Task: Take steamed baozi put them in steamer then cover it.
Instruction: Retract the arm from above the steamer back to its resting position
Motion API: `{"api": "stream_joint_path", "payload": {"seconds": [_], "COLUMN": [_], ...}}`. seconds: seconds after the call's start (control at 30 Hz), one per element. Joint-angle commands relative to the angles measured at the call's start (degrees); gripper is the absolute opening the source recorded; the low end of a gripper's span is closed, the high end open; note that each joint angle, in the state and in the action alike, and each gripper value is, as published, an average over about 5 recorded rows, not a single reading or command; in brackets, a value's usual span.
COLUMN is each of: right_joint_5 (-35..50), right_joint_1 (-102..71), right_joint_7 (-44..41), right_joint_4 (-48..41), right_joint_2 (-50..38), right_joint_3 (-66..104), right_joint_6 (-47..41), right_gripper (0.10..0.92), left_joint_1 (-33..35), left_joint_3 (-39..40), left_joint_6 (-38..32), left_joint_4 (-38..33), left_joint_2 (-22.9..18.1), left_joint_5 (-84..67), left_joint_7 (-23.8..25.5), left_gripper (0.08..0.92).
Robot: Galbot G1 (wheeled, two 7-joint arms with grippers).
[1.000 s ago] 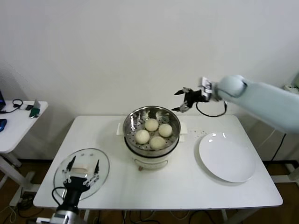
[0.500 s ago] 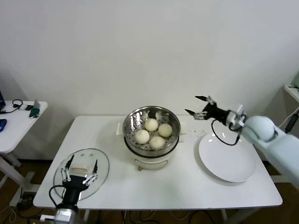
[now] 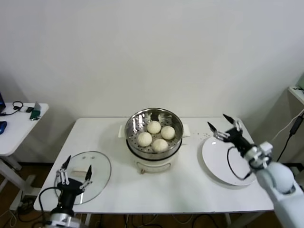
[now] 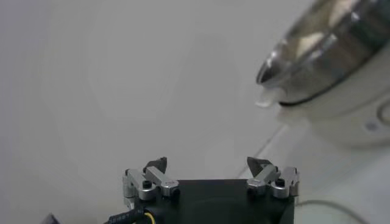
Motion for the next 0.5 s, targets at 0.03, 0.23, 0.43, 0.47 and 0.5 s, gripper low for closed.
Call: {"api": "stream_joint_path", "payload": {"seconds": [0.03,0.23,0.43,0.47,0.5], "right_joint_5": [-4.99,-6.68,-7.68,-7.73,-7.78], "right_joint_1": [-19.38,-18.93,-17.55,-17.52,-17.52], "right_joint_7": [0.99,0.63,0.42,0.33,0.24], "right_joint_4": [5.21,2.17,0.64,0.67,0.71], "right_joint_2": [14.74,15.5,15.02,14.92,14.83], "right_joint_3": [12.39,12.29,11.77,11.76,11.8], "right_joint_6": [2.06,2.48,2.28,2.24,2.22], "right_gripper": [0.823,0.823,0.823,0.823,0.823], "left_joint_1": [2.94,2.67,-4.82,-6.47,-7.86], "left_joint_3": [0.46,2.78,1.67,1.18,0.81], "left_joint_6": [4.05,5.97,2.96,2.08,1.56], "left_joint_4": [-0.91,5.43,15.27,16.86,18.19], "left_joint_2": [-0.22,-0.64,-0.73,-0.5,-0.15], "left_joint_5": [36.19,43.75,48.11,49.28,50.26], "left_joint_7": [0.71,-3.31,-7.01,-7.37,-7.55], "left_gripper": [0.823,0.823,0.823,0.823,0.823]}}
